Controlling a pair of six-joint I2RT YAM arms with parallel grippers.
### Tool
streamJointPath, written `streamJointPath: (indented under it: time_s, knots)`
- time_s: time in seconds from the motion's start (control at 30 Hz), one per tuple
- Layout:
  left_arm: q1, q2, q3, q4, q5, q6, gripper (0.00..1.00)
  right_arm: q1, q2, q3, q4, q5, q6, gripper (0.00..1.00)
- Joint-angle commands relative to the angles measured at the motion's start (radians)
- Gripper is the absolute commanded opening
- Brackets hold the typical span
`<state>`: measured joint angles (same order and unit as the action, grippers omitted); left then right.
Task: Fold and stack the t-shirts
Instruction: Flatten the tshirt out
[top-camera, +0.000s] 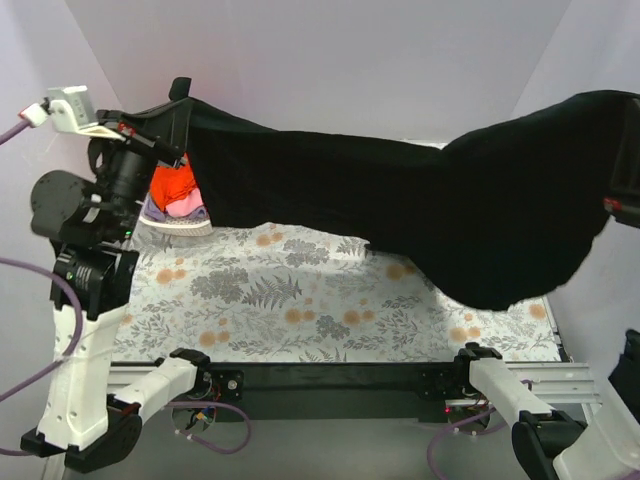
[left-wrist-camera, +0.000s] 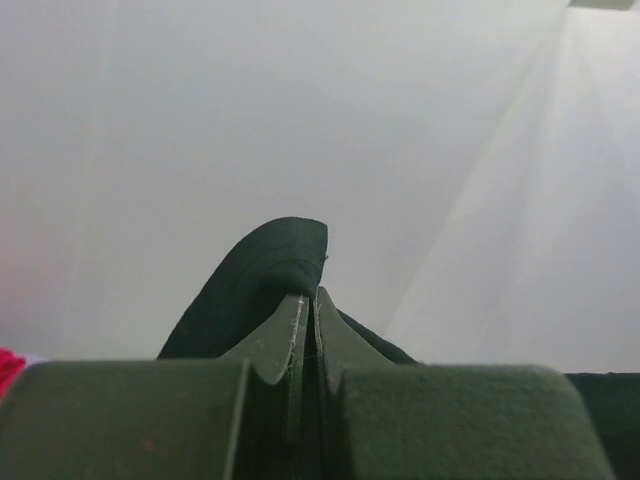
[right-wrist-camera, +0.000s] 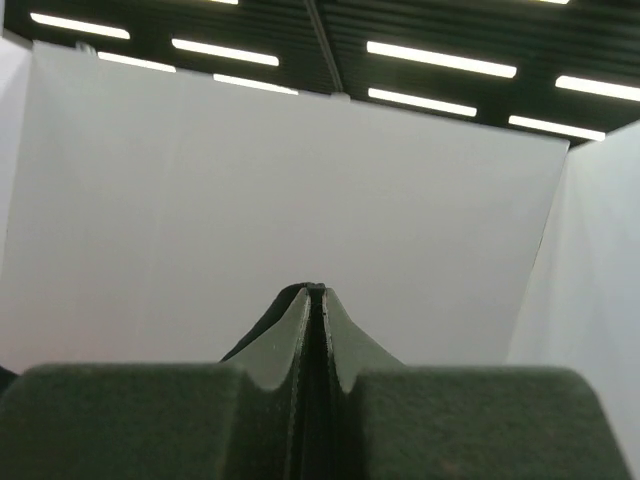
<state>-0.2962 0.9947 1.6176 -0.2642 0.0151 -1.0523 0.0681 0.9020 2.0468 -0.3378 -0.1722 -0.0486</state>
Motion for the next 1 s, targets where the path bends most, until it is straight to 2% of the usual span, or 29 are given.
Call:
streamJointPath:
  time_s: [0.0, 0.2, 0.4, 0.53, 0.7, 0.8, 0.97]
  knots:
    - [0.005, -0.024, 0.047, -0.058, 0.095, -0.003, 0.00, -0.001, 0.032, 0.116, 0.019, -0.032, 0.006, 0.01]
    - [0.005, -0.027, 0.064, -0.041, 0.118, 0.000, 0.00, 0.001, 0.149, 0.167, 0.034, -0.058, 0.033, 0.01]
    - [0.005, 0.102, 0.041, -0.026, 0.000, 0.060, 0.00, 0.002, 0.293, 0.066, 0.098, -0.007, 0.035, 0.01]
    - [0.006, 0.244, 0.053, 0.000, -0.078, 0.089, 0.00, -0.001, 0.422, 0.036, 0.173, 0.016, 0.038, 0.01]
    - [0.008, 0.372, 0.083, 0.081, -0.076, 0.113, 0.00, 0.001, 0.604, 0.166, 0.187, 0.017, 0.039, 0.01]
    - [0.008, 0.421, 0.126, 0.100, -0.047, 0.123, 0.00, -0.001, 0.656, 0.222, 0.189, 0.011, 0.041, 0.01]
    - [0.008, 0.397, 0.145, 0.131, -0.017, 0.136, 0.00, 0.001, 0.637, 0.242, 0.215, -0.007, 0.041, 0.01]
